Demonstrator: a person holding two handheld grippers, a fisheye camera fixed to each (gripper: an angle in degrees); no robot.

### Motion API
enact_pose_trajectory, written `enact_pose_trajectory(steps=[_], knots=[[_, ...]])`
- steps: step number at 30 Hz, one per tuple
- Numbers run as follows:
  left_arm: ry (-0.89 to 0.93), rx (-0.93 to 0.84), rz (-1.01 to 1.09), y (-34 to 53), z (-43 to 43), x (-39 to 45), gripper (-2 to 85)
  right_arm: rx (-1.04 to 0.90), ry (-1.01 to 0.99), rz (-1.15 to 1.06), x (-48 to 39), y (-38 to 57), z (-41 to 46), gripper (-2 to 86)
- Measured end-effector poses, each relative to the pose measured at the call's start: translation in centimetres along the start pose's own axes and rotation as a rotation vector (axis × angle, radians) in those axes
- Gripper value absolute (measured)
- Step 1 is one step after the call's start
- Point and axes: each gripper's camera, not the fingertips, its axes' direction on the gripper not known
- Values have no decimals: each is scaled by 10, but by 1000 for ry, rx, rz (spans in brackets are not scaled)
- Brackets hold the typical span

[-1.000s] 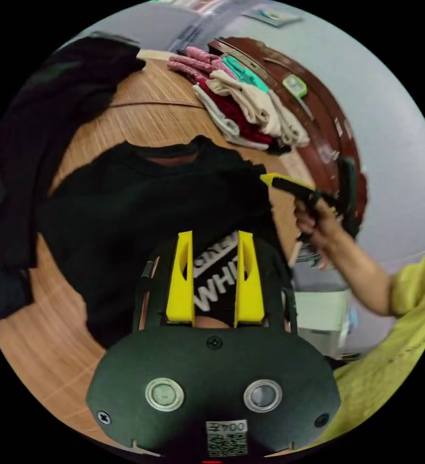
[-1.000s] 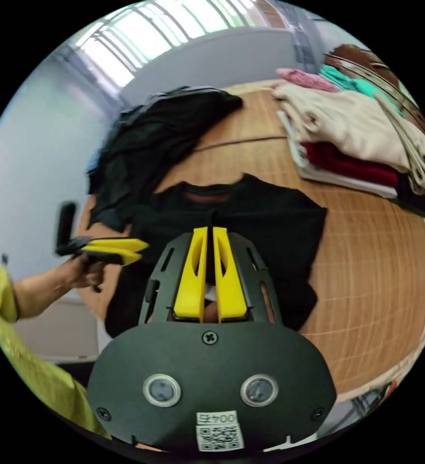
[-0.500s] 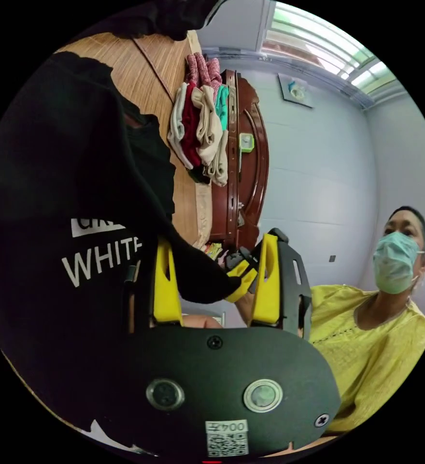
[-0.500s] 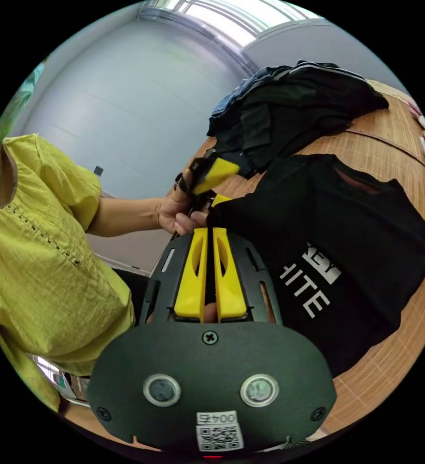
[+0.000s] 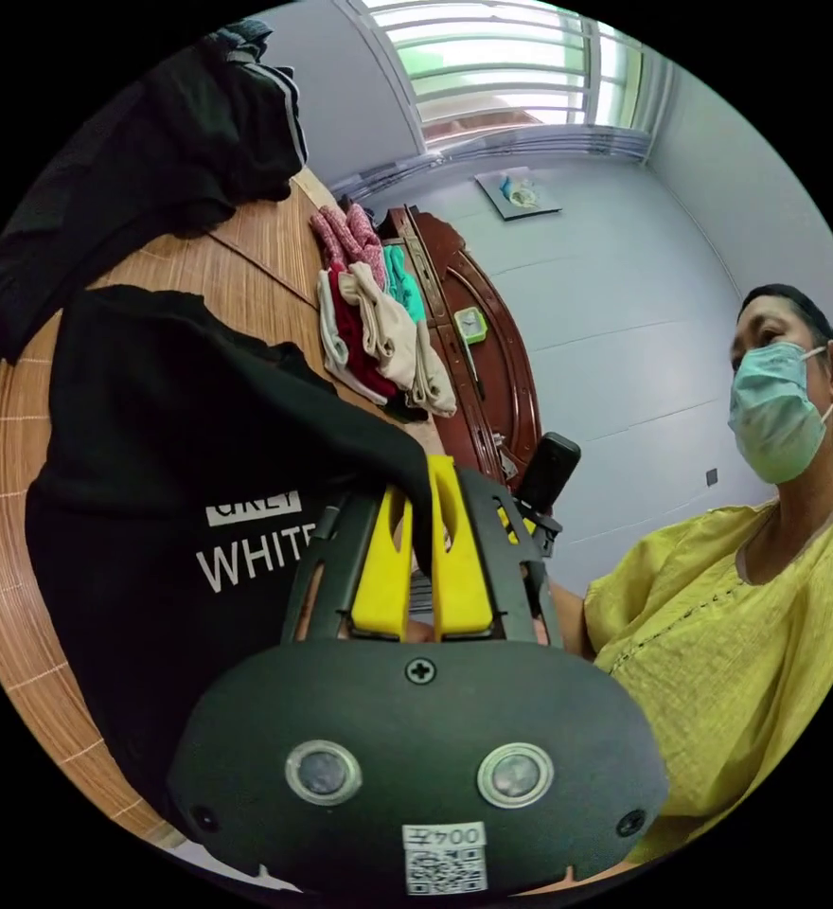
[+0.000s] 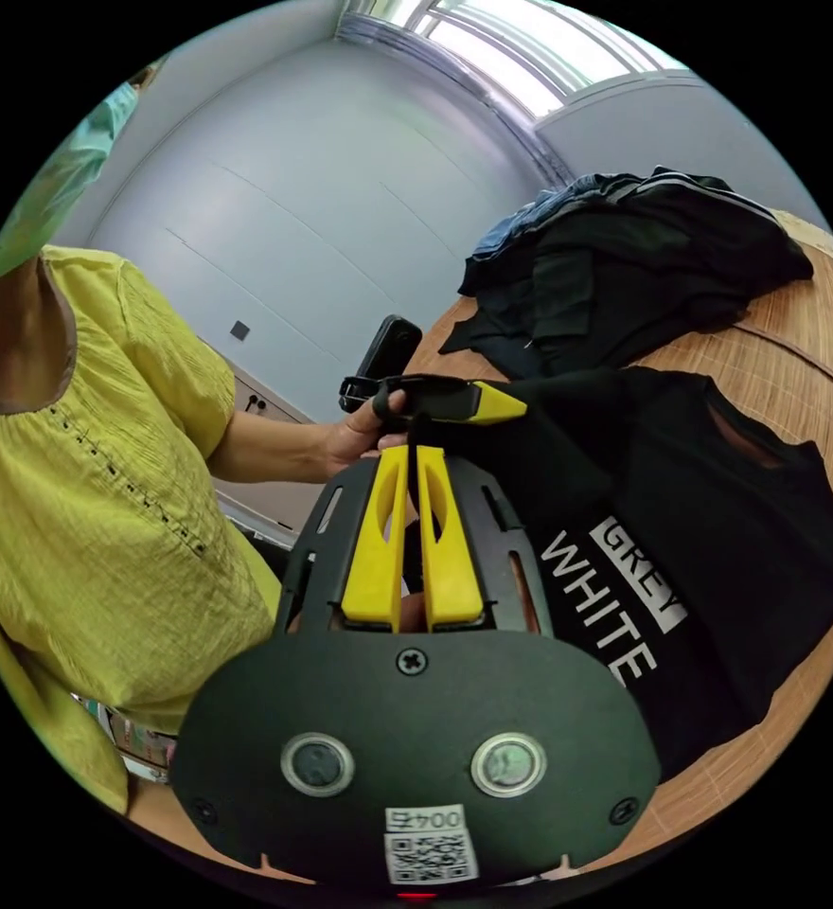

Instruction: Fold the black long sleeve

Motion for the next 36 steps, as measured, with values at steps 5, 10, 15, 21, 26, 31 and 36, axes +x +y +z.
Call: enact_pose_trajectory(steps=[5, 10, 15, 21, 26, 31, 36], knots=[[-27, -4, 81, -15, 15, 1, 48, 93, 12, 60, 18, 11, -27, 11], [-161, 9, 131, 11, -33, 22, 46, 228, -62, 173, 51, 21, -52, 11], [-237, 51, 30, 37, -111, 11, 45, 234, 103, 326, 117, 18, -30, 59], [-278, 151, 84, 45, -168, 25, 46, -7, 336, 245, 166, -51, 74, 65], [-215, 225, 121, 46, -196, 34, 45, -243, 416, 109, 191, -96, 142, 68], [-174, 223, 126, 48, -198, 32, 45, -431, 485, -29, 194, -117, 177, 84], [-133, 209, 123, 47, -194, 34, 45, -574, 584, -85, 200, -125, 206, 48]])
